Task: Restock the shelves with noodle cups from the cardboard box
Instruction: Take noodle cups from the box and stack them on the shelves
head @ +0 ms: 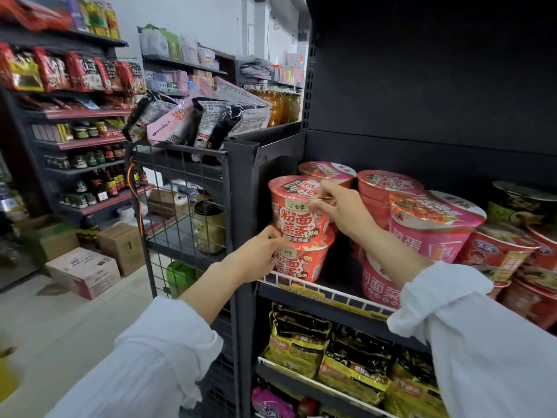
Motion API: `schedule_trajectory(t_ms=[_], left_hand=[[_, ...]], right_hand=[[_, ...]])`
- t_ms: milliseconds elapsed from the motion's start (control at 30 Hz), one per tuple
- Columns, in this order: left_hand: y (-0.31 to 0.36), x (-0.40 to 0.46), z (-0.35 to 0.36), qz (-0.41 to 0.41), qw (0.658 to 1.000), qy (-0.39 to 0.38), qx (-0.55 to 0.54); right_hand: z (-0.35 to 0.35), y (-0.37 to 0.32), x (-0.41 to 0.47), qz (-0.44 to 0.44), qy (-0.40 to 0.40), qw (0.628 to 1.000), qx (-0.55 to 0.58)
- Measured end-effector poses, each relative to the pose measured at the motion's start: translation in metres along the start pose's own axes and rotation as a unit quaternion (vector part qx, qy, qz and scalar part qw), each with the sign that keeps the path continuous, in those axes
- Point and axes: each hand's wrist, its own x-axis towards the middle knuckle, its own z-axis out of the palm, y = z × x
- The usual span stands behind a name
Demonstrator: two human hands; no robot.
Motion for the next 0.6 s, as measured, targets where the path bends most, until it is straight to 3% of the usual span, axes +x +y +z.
schedule_trajectory(t_ms=[233, 367, 500, 600], left_hand=[[0.008, 0.000, -0.005, 0.005, 1.000, 0.000, 0.003], [0.012, 0.003, 0.000, -0.007, 1.000, 0.005, 0.028], [0.029, 0.012, 0.008, 0.020, 0.997, 0.077, 0.021], [0.053, 0.027, 0.012, 0.048, 0.995, 0.082, -0.032]], right_hand=[[0.002, 0.013, 0.000, 0.048, -0.011, 0.996, 0.078], [-0.007, 0.013, -0.007, 0.068, -0.061, 0.993, 0.075], [-0.033, 0.018, -0.022, 0.062, -0.034, 0.998, 0.008], [-0.063, 0.025, -0.030, 0.045, 0.005, 0.995, -0.087]])
